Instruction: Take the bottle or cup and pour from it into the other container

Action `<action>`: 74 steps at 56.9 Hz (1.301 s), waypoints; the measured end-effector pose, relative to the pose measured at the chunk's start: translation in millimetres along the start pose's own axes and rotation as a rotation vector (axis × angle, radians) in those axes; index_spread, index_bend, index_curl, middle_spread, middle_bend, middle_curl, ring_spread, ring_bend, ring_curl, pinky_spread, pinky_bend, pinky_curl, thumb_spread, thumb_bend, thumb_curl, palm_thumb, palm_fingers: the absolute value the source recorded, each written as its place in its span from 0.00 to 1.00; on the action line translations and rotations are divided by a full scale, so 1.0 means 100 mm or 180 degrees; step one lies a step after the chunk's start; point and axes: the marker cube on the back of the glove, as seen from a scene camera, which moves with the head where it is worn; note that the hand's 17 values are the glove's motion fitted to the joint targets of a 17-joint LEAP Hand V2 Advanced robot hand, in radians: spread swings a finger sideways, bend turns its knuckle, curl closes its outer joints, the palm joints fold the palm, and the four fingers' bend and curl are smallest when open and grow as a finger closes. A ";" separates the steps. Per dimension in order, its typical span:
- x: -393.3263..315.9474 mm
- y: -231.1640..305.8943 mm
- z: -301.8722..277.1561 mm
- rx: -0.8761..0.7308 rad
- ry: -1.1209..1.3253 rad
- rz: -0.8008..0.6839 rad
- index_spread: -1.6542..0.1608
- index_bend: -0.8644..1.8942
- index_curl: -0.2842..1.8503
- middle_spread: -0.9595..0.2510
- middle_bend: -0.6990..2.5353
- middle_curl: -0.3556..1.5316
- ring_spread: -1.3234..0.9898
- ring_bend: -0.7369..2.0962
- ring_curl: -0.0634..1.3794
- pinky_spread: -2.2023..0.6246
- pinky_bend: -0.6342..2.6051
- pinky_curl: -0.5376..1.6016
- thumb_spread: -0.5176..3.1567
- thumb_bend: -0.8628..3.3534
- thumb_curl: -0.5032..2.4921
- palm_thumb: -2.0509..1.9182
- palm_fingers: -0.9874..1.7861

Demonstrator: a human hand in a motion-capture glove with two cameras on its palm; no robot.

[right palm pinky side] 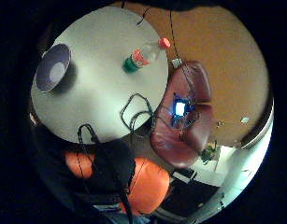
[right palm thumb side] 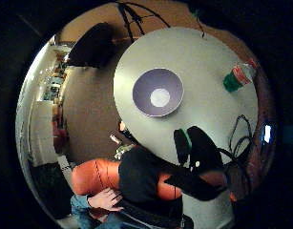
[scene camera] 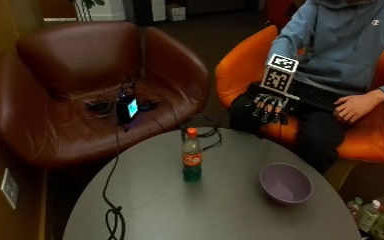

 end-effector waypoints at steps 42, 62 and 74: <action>0.12 -0.24 -0.09 0.0074 -0.0056 -0.0034 0.69 0.37 0.27 0.70 0.27 0.34 0.55 0.35 0.22 0.87 0.28 0.40 0.42 0.20 0.28 0.71 0.42; 0.70 -0.17 0.05 0.0025 -0.0109 0.0138 0.69 0.37 0.27 0.71 0.27 0.34 0.55 0.36 0.23 0.87 0.28 0.41 0.42 0.20 0.29 0.72 0.42; 1.06 -0.16 0.11 0.0089 -0.0262 0.0238 0.69 0.37 0.27 0.71 0.27 0.35 0.56 0.35 0.23 0.87 0.28 0.41 0.42 0.20 0.29 0.72 0.42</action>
